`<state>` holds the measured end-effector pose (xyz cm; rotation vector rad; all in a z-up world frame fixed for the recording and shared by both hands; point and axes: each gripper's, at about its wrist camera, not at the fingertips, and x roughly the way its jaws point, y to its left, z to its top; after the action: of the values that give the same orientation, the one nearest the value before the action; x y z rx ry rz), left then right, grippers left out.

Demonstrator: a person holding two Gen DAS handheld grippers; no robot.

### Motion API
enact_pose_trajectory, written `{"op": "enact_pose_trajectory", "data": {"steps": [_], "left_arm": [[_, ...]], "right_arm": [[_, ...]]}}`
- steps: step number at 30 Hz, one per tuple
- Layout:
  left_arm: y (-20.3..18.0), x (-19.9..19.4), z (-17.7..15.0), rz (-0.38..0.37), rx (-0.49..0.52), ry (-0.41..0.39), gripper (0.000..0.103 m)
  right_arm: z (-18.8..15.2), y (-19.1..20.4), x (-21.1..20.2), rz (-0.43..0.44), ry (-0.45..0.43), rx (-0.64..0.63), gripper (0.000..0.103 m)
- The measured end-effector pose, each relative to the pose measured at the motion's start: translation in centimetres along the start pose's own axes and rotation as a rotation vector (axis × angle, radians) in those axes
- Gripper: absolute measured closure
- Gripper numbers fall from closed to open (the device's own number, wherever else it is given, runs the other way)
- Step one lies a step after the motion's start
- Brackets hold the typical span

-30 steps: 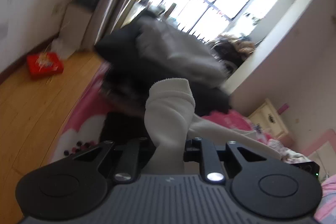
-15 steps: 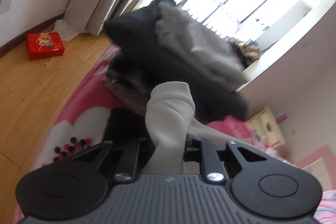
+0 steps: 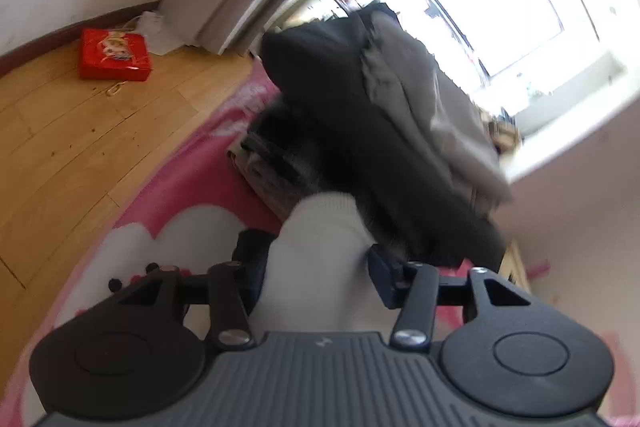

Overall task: Fold clothes
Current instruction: 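Lower the garment onto the folded clothes stack and open both grippers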

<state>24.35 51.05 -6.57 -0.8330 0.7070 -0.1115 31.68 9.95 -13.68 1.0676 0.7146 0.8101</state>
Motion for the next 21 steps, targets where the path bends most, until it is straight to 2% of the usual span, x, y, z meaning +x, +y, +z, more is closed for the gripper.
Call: {"op": "enact_pose_trajectory", "data": {"steps": [4, 6, 8, 10, 13, 15, 17, 18, 19, 21], "left_arm": [[-0.6, -2.5, 0.2, 0.019, -0.040, -0.088, 0.049], [-1.0, -4.3, 0.1, 0.012, -0.053, -0.108, 0.048], [-1.1, -6.5, -0.4, -0.004, -0.086, -0.130, 0.048], [-1.0, -9.1, -1.5, -0.014, -0.106, -0.162, 0.048], [-0.7, -13.5, -3.6, 0.013, -0.090, -0.218, 0.047], [0.0, -16.1, -5.1, 0.036, -0.079, -0.242, 0.044], [1.1, -18.1, -6.6, 0.055, -0.085, -0.243, 0.043], [1.8, -18.9, -7.3, 0.069, -0.087, -0.241, 0.043], [2.5, -19.6, -7.9, 0.079, -0.084, -0.239, 0.042], [3.5, -20.0, -9.0, 0.093, -0.072, -0.221, 0.041]], "right_arm": [[1.2, 1.9, -3.6, -0.045, -0.152, -0.080, 0.055], [1.3, 4.3, -4.9, -0.046, -0.188, -0.194, 0.055], [0.8, 7.5, -5.6, -0.024, -0.145, -0.345, 0.055], [-0.6, 10.0, -4.7, 0.013, -0.051, -0.479, 0.056], [-2.3, 10.8, -3.1, 0.038, 0.098, -0.578, 0.058], [-2.9, 9.7, -1.5, -0.024, 0.174, -0.578, 0.059], [-2.7, 8.6, -0.5, -0.162, 0.184, -0.592, 0.080], [-2.5, 8.1, 0.0, -0.240, 0.180, -0.604, 0.081], [-2.3, 8.3, -0.1, -0.281, 0.164, -0.614, 0.079], [-1.9, 10.1, -0.6, -0.273, 0.122, -0.645, 0.078]]}}
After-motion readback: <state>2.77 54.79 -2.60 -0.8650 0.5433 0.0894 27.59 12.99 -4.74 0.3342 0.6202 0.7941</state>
